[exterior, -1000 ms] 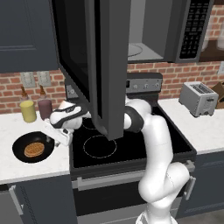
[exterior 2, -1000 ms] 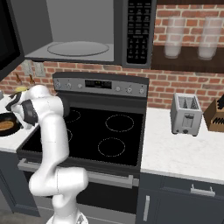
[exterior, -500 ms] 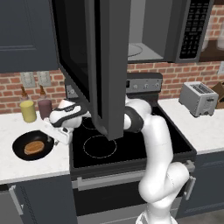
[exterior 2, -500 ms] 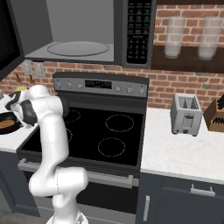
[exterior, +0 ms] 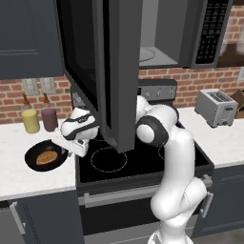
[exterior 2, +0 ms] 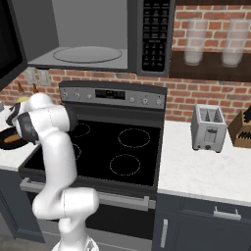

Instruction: Open the microwave, place the bowl with waffle inside the microwave, then close the microwave door and turn it on.

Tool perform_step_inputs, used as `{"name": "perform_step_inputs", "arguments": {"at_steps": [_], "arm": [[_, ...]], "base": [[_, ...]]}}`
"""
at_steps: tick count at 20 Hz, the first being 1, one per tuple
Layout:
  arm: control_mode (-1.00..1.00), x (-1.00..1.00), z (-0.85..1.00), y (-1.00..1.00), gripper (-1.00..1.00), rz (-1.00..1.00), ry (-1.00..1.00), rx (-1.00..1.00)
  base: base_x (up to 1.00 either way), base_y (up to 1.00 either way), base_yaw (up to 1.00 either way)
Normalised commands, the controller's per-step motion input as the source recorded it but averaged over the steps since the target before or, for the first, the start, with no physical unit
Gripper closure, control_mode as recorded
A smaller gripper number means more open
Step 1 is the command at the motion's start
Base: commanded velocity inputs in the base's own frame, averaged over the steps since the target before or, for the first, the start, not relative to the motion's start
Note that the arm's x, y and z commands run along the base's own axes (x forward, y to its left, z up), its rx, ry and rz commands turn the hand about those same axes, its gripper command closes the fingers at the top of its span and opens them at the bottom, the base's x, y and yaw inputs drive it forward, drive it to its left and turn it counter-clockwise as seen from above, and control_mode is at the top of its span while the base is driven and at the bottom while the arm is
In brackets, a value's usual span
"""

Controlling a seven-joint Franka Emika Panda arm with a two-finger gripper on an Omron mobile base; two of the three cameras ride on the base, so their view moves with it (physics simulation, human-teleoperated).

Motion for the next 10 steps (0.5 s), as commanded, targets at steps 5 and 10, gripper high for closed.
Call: {"name": "perform_step_inputs", "arguments": {"at_steps": [5,10], "arm": [[-1.0,-0.6,0.33,-0.7,1.0,0.0,-0.27,0.07],[-1.0,-0.76,0.73,-0.79,1.0,-0.05,-0.36,0.16]], "base": [[0.0,0.0,0.0],[0.0,0.0,0.0]]}}
